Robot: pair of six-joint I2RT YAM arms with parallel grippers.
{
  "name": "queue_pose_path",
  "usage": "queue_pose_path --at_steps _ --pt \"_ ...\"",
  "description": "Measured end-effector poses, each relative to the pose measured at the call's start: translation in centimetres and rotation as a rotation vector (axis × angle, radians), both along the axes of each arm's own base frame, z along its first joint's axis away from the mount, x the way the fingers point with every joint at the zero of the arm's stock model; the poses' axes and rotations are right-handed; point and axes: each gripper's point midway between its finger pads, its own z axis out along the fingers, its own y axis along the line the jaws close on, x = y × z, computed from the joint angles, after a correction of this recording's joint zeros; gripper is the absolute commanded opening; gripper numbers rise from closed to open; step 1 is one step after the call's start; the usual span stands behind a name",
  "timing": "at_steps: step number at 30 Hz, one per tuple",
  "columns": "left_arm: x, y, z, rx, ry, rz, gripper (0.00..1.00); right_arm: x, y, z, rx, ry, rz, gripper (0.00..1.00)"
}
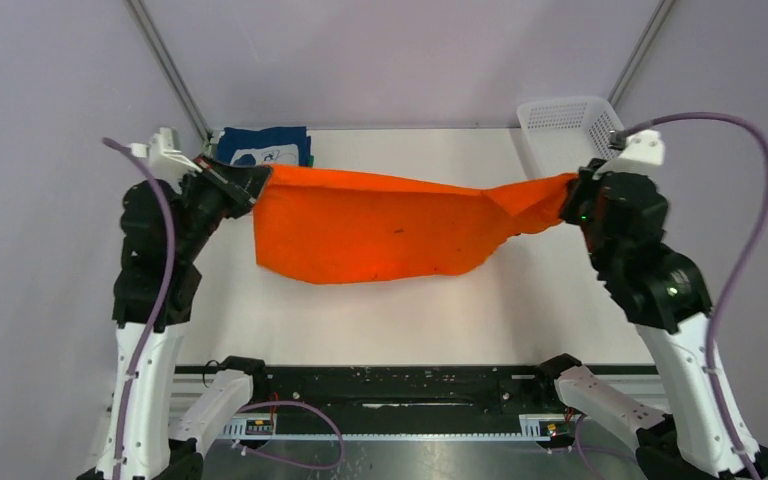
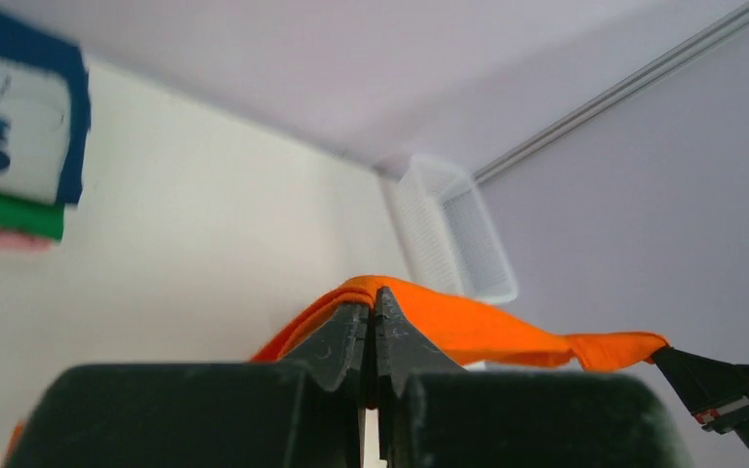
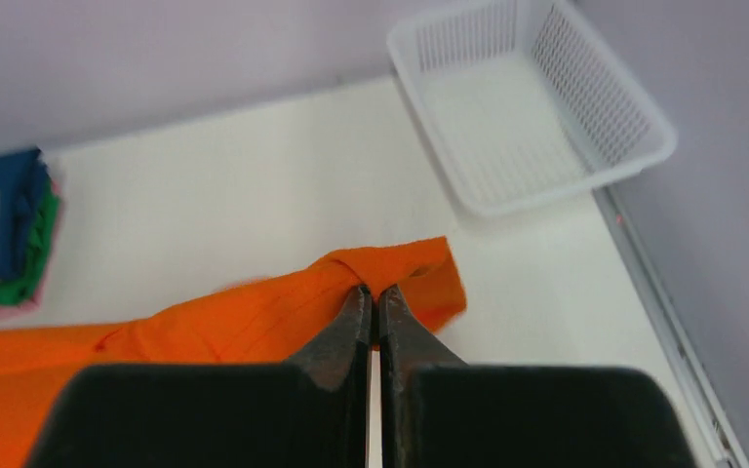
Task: Fold and stack the t-shirts
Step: Flatten out the tshirt
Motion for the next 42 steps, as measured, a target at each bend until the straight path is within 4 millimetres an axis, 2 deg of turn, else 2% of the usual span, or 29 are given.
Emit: queue_pose_path --at_steps 1,4,5,9,12,16,19,21,23,26,29,31,33,35,37,39,41,42 --pt "-0.6 0.1 1.8 -0.007 -0.041 0.005 0.00 -0.6 -0.6 2.1 -0.004 -0.053 -0.003 0.00" --pt "-3.0 0.7 6.9 -0.022 -0.164 0.021 0.00 -2.5 -1.7 6.7 -0.006 -0.168 0.006 0.00" --pt "-4.3 1.0 8.7 -0.029 -0.213 0.031 0.00 -3.3 -2.1 8.5 -0.004 -0.214 0.012 0.00" --pt "-8.6 2.0 12.8 -0.046 -0.342 0.058 0.00 -6.9 -3.4 14.3 0.005 -0.374 0.044 0.00" --pt "-13.3 2.7 15.8 -0.060 -0.458 0.066 0.00 -10.4 -4.2 17.7 0.008 -0.482 0.094 0.00" --pt "-19.0 3.3 19.0 -0.068 -0.608 0.063 0.00 -14.6 -4.5 21.2 0.011 -0.594 0.182 0.00" --pt "-22.7 3.6 20.8 -0.074 -0.700 0.058 0.00 -17.3 -4.6 22.9 0.005 -0.657 0.248 0.00" --pt "-23.9 3.7 21.4 -0.077 -0.730 0.054 0.00 -18.8 -4.6 23.7 -0.001 -0.690 0.278 0.00" --pt "-24.2 3.7 21.6 -0.076 -0.737 0.050 0.00 -19.5 -4.8 24.0 -0.010 -0.705 0.287 0.00" --pt "-23.2 3.4 20.8 -0.069 -0.696 0.043 0.00 -19.3 -4.8 23.9 -0.030 -0.700 0.285 0.00" --pt "-20.7 3.4 20.1 -0.061 -0.634 0.055 0.00 -17.0 -4.3 22.6 -0.073 -0.647 0.269 0.00" --pt "-17.8 3.3 18.9 -0.054 -0.569 0.070 0.00 -14.4 -3.9 21.1 -0.112 -0.594 0.240 0.00" --pt "-14.1 3.2 16.7 -0.043 -0.477 0.089 0.00 -11.0 -3.4 18.8 -0.160 -0.521 0.207 0.00" --pt "-9.8 3.2 13.6 -0.027 -0.365 0.115 0.00 -7.6 -3.0 15.9 -0.203 -0.444 0.159 0.00" --pt "-4.6 3.2 8.8 -0.003 -0.228 0.152 0.00 -4.4 -2.9 12.4 -0.244 -0.363 0.097 0.00" --pt "-0.4 3.3 3.4 0.024 -0.087 0.183 0.00 -1.2 -2.8 7.8 -0.291 -0.260 0.036 0.00" --pt "3.3 3.4 -3.2 0.060 0.069 0.213 0.00 1.4 -2.5 3.0 -0.336 -0.155 0.000 0.00" --pt "5.0 3.5 -7.1 0.084 0.161 0.228 0.00 2.3 -2.3 1.1 -0.349 -0.115 -0.005 0.00"
